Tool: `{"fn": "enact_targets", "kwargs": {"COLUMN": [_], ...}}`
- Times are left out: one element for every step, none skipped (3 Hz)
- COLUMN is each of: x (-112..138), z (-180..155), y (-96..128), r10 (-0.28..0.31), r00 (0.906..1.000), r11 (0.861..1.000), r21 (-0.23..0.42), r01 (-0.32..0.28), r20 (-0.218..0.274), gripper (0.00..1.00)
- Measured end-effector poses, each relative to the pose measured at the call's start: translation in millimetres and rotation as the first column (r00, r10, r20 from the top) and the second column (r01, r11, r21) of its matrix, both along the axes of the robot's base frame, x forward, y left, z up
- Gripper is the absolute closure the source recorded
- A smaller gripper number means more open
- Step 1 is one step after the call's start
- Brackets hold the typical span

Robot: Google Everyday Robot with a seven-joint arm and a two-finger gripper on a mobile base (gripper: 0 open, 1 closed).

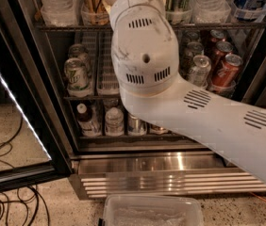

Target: Pick coke can from top shelf of fridge

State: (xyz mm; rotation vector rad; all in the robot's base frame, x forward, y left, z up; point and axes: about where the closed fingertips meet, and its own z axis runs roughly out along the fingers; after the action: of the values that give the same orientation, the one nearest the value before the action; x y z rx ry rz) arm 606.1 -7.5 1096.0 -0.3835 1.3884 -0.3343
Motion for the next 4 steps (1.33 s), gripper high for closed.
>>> {"fn": "enact_targets", "kwargs": {"x": [0.0, 1.1, 3.4, 9.6], "z": [2.0, 3.6, 6.0, 3.7], "y": [-5.0, -7.5, -5.7, -2.6], "r10": [-0.002, 0.019, 0.055, 0.088], "r00": [0.9998, 0.9989, 0.9968, 0.9945], "r11": [1.0, 0.999, 0.996, 0.988], "r21": [0.024, 0.038, 0.065, 0.121], "r01": [0.001, -0.021, -0.058, -0.094], "r20": [0.022, 0.044, 0.058, 0.057], "gripper": [0.24, 0.23, 0.23, 0.24]}}
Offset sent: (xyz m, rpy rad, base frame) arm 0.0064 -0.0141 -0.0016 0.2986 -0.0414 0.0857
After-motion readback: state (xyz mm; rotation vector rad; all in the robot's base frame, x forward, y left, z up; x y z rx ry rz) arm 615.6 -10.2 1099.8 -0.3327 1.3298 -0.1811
